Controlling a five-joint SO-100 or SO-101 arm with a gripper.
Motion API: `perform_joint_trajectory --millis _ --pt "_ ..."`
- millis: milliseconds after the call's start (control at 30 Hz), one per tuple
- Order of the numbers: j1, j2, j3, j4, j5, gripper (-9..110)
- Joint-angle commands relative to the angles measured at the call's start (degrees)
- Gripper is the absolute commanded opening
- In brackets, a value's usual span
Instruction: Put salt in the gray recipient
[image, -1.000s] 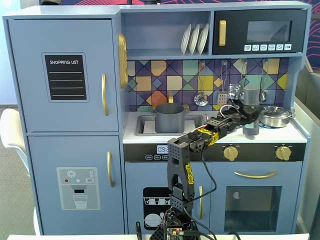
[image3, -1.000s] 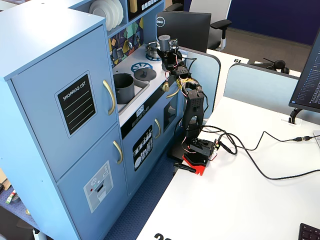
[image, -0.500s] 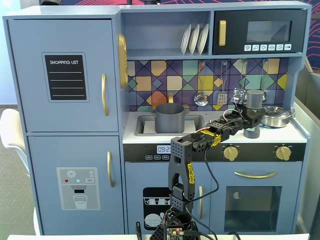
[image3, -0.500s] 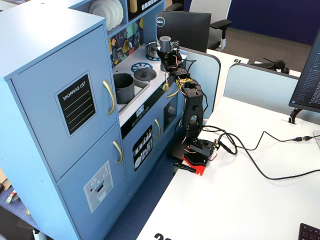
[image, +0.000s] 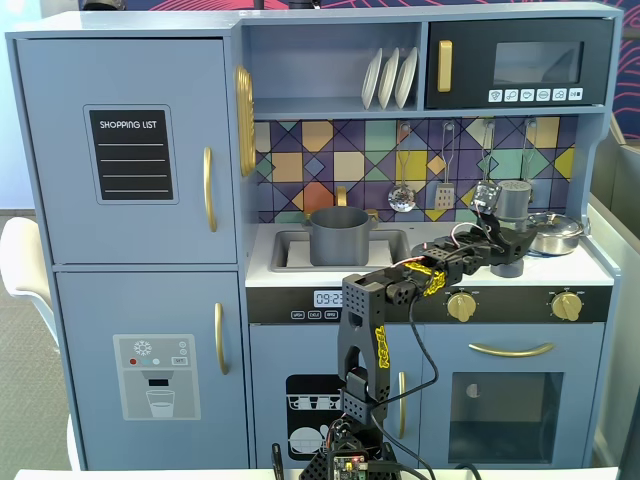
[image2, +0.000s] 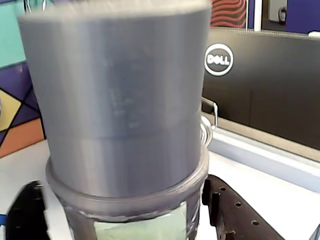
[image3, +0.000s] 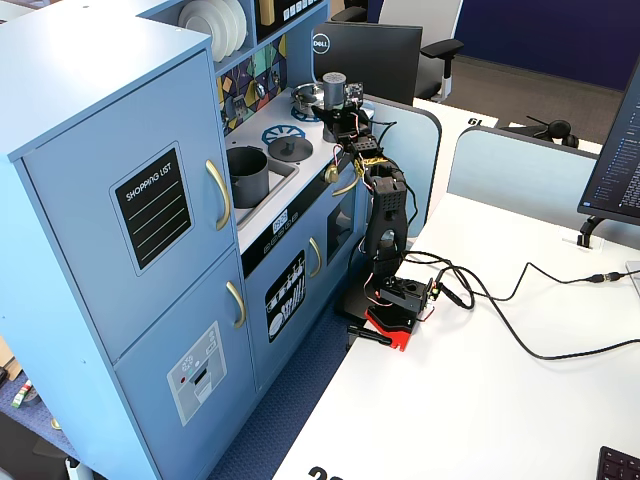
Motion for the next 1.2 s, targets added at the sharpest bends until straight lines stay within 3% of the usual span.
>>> perform_joint_trajectory --millis 0,267,500,600,733,967,1167 --pt "0.4 6.6 0.4 0.1 -0.6 48" --pt "1.4 25.9 13.4 11.5 -4.8 39" --pt "-3.1 55.0 27.9 39.9 -7.9 15" --pt "-10.5 65.3 31.1 55.1 -10.9 1" --pt "-25.8 74.9 36.3 67.8 -11.8 0" --pt "-46.2 90.4 58.8 70.0 -9.1 0" --pt "-55.5 91.0 69.9 71.1 -1.4 0"
